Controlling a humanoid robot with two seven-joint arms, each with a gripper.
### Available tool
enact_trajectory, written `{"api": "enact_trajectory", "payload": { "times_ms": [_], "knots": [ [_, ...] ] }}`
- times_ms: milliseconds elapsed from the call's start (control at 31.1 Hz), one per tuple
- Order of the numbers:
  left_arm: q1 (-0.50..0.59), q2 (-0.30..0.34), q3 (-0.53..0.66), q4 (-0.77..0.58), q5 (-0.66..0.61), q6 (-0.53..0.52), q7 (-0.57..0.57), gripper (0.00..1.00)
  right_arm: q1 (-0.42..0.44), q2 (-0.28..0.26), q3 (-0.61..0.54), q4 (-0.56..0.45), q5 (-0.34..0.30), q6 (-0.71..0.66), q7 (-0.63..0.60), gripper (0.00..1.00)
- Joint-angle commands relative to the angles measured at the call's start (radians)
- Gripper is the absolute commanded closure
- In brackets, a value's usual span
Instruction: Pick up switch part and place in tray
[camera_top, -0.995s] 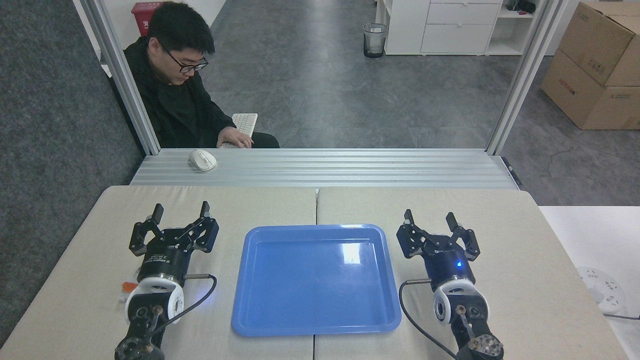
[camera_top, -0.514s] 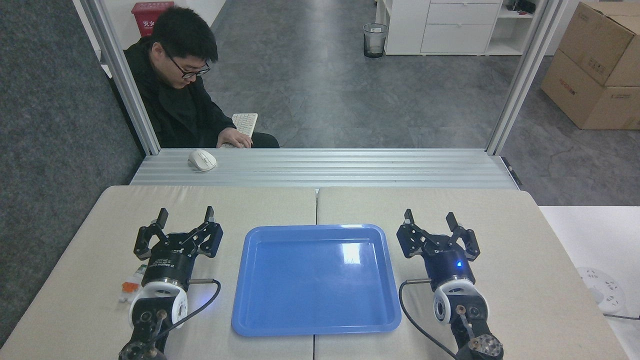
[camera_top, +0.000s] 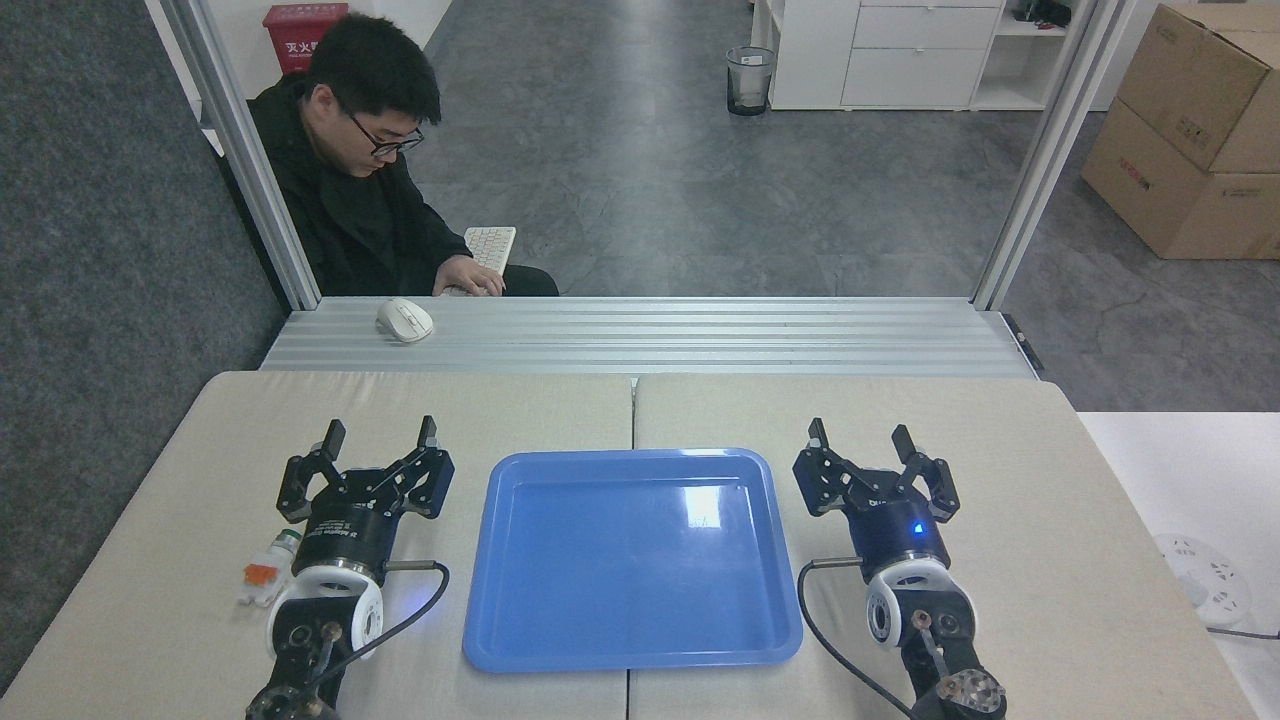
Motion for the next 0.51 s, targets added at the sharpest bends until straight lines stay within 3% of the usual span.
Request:
{"api": "enact_trajectory", "payload": {
  "times_ms": [0,225,482],
  "knots": [
    [0.002,-0.007,-0.002,0.007,0.005,0.000,0.003,0.01,0.000,0.002,-0.001,0.000,-0.001,0.001,0.001,0.00],
    [0.005,0.006,0.015,0.038,0.015,-0.003,0.006,0.01,0.000,0.001,-0.001,0.000,-0.002,0.001,-0.001,0.00],
    [0.053,0.089,0.024,0.073,0.015,-0.043,0.018,0.01,0.000,-0.001,-0.001,0.000,-0.004,0.001,-0.001,0.00]
  ]
}}
